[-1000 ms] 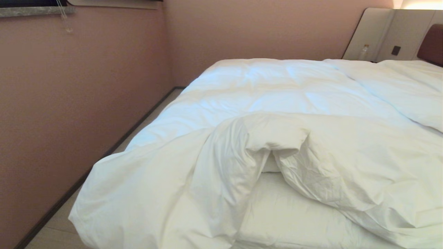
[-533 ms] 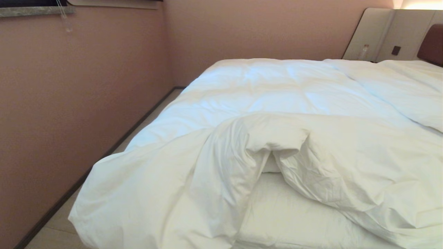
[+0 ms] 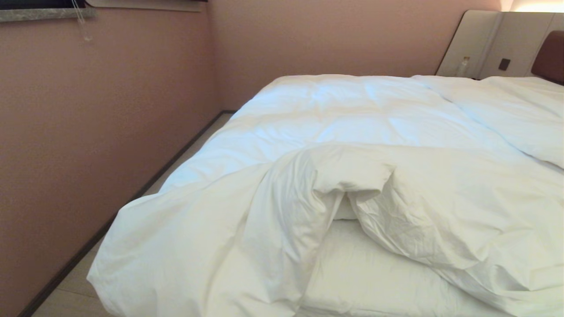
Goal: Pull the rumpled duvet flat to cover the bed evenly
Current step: Flatten the corners of the folded blanket
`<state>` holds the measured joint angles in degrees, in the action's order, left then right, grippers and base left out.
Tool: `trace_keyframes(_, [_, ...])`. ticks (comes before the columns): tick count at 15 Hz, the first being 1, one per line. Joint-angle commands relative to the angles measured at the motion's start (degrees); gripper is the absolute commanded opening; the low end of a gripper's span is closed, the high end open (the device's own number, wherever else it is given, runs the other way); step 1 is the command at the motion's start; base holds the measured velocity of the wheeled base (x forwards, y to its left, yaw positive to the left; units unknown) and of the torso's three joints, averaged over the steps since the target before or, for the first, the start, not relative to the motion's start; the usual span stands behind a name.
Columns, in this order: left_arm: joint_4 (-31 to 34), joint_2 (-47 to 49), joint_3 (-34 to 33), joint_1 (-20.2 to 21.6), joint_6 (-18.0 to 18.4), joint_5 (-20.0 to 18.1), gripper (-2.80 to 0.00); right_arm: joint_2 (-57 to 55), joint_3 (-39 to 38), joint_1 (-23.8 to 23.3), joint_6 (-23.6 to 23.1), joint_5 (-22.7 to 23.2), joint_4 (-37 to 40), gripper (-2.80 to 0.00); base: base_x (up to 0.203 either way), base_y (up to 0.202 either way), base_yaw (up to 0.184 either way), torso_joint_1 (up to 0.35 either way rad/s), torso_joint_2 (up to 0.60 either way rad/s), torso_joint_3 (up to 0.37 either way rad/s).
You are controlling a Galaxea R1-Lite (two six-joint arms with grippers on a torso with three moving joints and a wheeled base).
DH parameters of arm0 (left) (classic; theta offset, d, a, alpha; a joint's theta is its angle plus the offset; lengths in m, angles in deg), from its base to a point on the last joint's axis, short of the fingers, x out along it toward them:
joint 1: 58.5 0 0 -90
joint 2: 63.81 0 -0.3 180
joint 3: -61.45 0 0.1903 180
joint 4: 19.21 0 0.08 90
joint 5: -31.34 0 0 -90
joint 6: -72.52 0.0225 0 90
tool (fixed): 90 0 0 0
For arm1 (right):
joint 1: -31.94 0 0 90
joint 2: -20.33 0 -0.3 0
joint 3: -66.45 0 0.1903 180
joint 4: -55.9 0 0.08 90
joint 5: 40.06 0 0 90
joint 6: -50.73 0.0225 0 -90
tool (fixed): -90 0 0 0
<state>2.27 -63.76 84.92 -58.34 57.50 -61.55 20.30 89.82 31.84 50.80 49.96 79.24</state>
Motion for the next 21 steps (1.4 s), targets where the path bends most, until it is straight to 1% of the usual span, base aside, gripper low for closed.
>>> trace_keyframes(1, [0.0,0.0,0.0,0.0,1.7,0.0,-2.80,0.0,0.0,0.0,0.0,0.1,0.0,-2.80,0.000,0.000,0.000,0.000,0.00,0.000])
trace_keyframes(2, [-0.2,0.0,0.0,0.0,3.9,0.0,-2.80,0.0,0.0,0.0,0.0,0.1,-0.1,-2.80,0.000,0.000,0.000,0.000,0.00,0.000])
trace_keyframes(3, [-0.3,0.0,0.0,0.0,5.1,0.0,-2.80,0.0,0.0,0.0,0.0,0.0,-0.1,-2.80,0.000,0.000,0.000,0.000,0.00,0.000])
trace_keyframes(4, [-0.5,0.0,0.0,0.0,8.2,0.0,-2.80,0.0,0.0,0.0,0.0,0.0,0.0,-2.80,0.000,0.000,0.000,0.000,0.00,0.000])
trace_keyframes(5, [-0.7,0.0,0.0,0.0,12.8,0.0,-2.80,0.0,0.0,0.0,0.0,0.1,-0.1,-2.80,0.000,0.000,0.000,0.000,0.00,0.000])
trace_keyframes(6, [-0.7,0.0,0.0,0.0,16.6,0.0,-2.80,0.0,0.0,0.0,0.0,0.0,-0.1,-2.80,0.000,0.000,0.000,0.000,0.00,0.000])
trace_keyframes(7, [-0.3,0.0,0.0,0.0,18.2,0.0,-2.80,0.0,0.0,0.0,0.0,0.0,-0.1,-2.80,0.000,0.000,0.000,0.000,0.00,0.000])
trace_keyframes(8, [1.3,0.0,-0.1,0.0,21.2,-0.1,-2.80,0.0,0.0,0.0,0.0,0.0,0.0,-2.80,0.000,0.000,0.000,0.000,0.00,0.000])
trace_keyframes(9, [2.9,0.0,-0.1,0.0,22.1,-0.4,-2.80,0.0,0.0,0.0,0.0,0.0,-0.1,-2.80,0.000,0.000,0.000,0.000,0.00,0.000])
trace_keyframes(10, [3.0,0.0,-0.1,0.0,21.6,-0.5,-2.80,0.0,0.0,0.0,0.0,0.1,-0.1,-2.80,0.000,0.000,0.000,0.000,0.00,0.000])
trace_keyframes(21, [3.0,0.0,-0.1,0.0,21.4,-0.5,-2.80,0.0,0.0,0.0,0.0,0.0,-0.1,-2.80,0.000,0.000,0.000,0.000,0.00,0.000])
